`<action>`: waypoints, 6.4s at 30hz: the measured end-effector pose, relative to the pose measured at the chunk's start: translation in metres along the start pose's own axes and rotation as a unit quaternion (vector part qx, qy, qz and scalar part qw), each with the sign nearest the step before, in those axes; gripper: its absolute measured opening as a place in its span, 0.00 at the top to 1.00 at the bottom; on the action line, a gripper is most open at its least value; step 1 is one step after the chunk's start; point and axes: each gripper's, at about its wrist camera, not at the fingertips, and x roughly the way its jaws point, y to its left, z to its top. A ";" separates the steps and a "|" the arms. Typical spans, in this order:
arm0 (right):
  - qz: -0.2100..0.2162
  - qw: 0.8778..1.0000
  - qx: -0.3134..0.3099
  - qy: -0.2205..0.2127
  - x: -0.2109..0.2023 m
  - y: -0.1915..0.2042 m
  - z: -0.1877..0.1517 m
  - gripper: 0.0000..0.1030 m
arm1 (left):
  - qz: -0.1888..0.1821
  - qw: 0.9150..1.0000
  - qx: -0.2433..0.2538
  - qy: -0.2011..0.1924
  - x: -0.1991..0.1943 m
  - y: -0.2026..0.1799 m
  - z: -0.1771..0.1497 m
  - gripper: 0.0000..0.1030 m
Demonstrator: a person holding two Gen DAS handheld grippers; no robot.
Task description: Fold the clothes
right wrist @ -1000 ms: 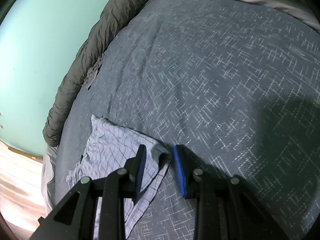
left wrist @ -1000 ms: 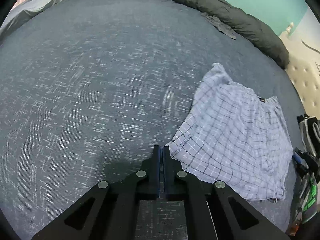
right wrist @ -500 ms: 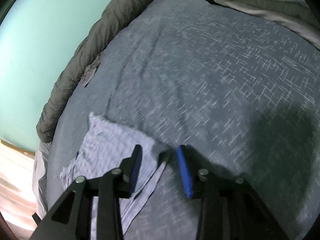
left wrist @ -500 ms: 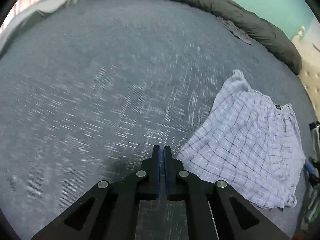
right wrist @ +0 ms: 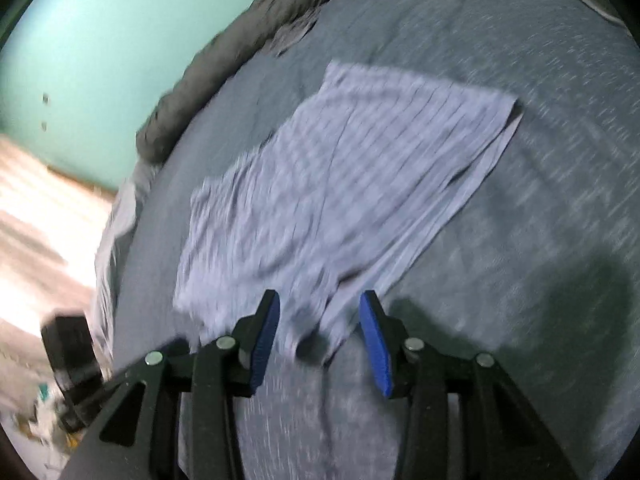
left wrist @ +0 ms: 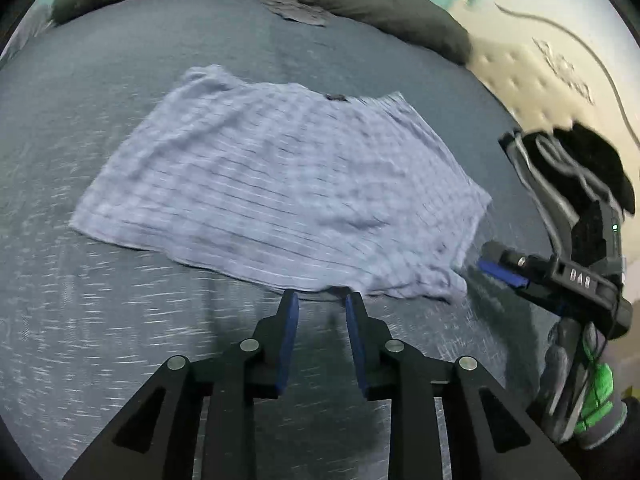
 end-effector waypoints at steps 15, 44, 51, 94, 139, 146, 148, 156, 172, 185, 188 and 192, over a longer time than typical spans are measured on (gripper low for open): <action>-0.012 0.998 -0.058 0.033 0.025 0.015 -0.018 0.58 | -0.004 0.999 0.030 0.023 0.023 -0.019 -0.006 0.91; 0.011 0.996 -0.080 0.029 0.008 0.026 -0.020 0.96 | -0.013 0.998 0.021 0.051 0.013 -0.011 -0.019 0.97; 0.021 0.997 -0.074 0.028 0.018 0.033 -0.011 0.56 | -0.018 0.999 0.024 0.045 0.009 -0.013 -0.017 0.97; -0.013 0.999 -0.006 -0.052 -0.024 -0.017 0.056 0.77 | 0.147 0.974 -0.163 -0.055 -0.018 0.166 0.050 0.63; -0.015 0.992 0.077 -0.103 -0.043 -0.069 0.078 0.66 | 0.054 0.990 -0.072 -0.107 -0.054 0.046 0.106 0.97; -0.005 0.988 0.100 -0.114 -0.061 -0.090 0.080 0.65 | 0.017 0.996 0.005 -0.084 -0.014 -0.072 0.168 0.97; -0.007 0.988 0.099 -0.115 -0.066 -0.095 0.081 0.65 | -0.002 0.997 0.023 -0.070 0.009 -0.110 0.179 0.97; -0.016 0.984 0.118 -0.132 -0.086 -0.125 0.086 0.65 | -0.034 0.994 0.098 0.033 0.112 -0.225 0.163 0.97; 0.008 0.990 0.088 -0.112 -0.068 -0.106 0.094 0.54 | 0.023 0.999 0.030 -0.020 0.060 -0.133 0.185 0.62; 0.009 0.991 0.062 -0.115 -0.043 -0.091 0.113 0.53 | 0.072 0.997 -0.010 0.004 0.075 -0.051 0.167 0.62; -0.009 0.993 0.050 -0.103 -0.033 -0.089 0.113 0.53 | 0.071 0.997 -0.012 0.008 0.080 -0.043 0.162 0.62; -0.028 0.995 0.044 -0.088 -0.023 -0.091 0.112 0.56 | 0.069 0.998 -0.012 0.008 0.079 -0.035 0.159 0.62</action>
